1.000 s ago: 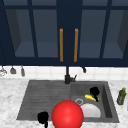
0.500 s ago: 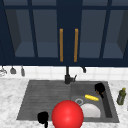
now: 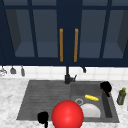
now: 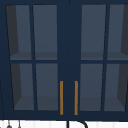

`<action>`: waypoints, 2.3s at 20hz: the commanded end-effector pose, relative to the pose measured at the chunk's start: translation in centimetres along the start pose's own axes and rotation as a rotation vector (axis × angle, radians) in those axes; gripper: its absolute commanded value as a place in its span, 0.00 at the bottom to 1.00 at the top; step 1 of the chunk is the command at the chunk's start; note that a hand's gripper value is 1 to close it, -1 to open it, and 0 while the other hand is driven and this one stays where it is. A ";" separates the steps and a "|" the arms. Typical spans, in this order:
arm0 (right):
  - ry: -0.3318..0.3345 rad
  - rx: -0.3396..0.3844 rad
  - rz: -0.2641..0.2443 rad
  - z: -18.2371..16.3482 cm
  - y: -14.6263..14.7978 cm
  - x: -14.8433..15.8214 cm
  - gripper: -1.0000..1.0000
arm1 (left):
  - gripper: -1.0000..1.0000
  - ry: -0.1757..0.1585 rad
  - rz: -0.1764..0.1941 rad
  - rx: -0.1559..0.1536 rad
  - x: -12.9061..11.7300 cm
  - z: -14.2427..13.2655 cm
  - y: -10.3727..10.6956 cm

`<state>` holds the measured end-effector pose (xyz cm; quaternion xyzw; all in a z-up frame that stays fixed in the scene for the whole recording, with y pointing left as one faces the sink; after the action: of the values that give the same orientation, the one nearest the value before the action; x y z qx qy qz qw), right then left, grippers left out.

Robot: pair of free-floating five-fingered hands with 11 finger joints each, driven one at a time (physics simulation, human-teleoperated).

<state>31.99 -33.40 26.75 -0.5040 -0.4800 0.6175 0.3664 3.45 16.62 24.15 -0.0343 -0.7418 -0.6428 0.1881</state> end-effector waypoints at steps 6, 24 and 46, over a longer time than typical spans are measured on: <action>0.002 -0.035 -0.025 7.4 -1.9 -1.4 1.00 | 0.50 0.000 0.000 0.000 0.0 0.0 0.0; -0.013 -0.035 -0.074 20.1 -0.3 -6.6 1.00 | 0.50 0.000 0.000 0.000 0.0 0.0 0.0; -0.042 -0.028 -0.078 17.5 11.1 -17.9 1.00 | 0.50 0.000 0.000 0.000 0.0 0.0 0.0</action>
<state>17.75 -55.94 23.87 -0.4895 -0.5119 0.5988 0.3738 3.45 16.62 24.15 -0.0343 -0.7418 -0.6428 0.1881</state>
